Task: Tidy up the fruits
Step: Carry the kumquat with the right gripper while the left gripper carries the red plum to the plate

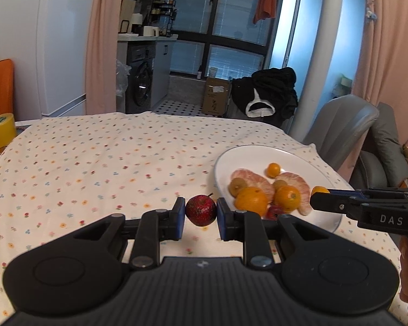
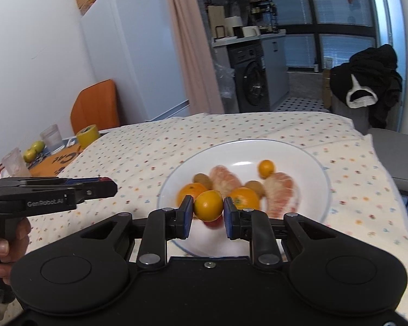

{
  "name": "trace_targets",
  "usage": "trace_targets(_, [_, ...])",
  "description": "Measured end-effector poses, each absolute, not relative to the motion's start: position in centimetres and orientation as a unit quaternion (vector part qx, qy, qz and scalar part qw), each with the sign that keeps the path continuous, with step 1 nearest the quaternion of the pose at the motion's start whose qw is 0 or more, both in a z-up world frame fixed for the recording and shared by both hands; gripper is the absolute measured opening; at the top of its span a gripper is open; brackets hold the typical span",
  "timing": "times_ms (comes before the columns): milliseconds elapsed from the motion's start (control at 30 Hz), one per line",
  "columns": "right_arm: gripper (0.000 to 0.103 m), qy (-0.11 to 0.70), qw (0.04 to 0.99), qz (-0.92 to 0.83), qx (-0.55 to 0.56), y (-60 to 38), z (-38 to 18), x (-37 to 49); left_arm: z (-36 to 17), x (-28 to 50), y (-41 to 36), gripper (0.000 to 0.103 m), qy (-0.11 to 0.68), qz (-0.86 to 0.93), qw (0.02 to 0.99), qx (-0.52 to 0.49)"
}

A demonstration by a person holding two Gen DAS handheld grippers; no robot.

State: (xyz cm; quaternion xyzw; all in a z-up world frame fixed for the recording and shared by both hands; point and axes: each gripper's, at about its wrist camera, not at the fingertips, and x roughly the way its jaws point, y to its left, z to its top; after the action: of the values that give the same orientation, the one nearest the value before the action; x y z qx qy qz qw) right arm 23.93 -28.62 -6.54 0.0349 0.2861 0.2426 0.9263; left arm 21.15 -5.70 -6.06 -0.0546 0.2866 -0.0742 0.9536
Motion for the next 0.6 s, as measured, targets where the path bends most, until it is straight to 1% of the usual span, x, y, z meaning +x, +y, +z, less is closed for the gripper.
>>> trace_targets(600, [0.022, 0.280, 0.935, 0.210, 0.055, -33.2, -7.2, 24.1, -5.7, 21.7, -10.2, 0.023, 0.285, -0.101, 0.952, -0.034])
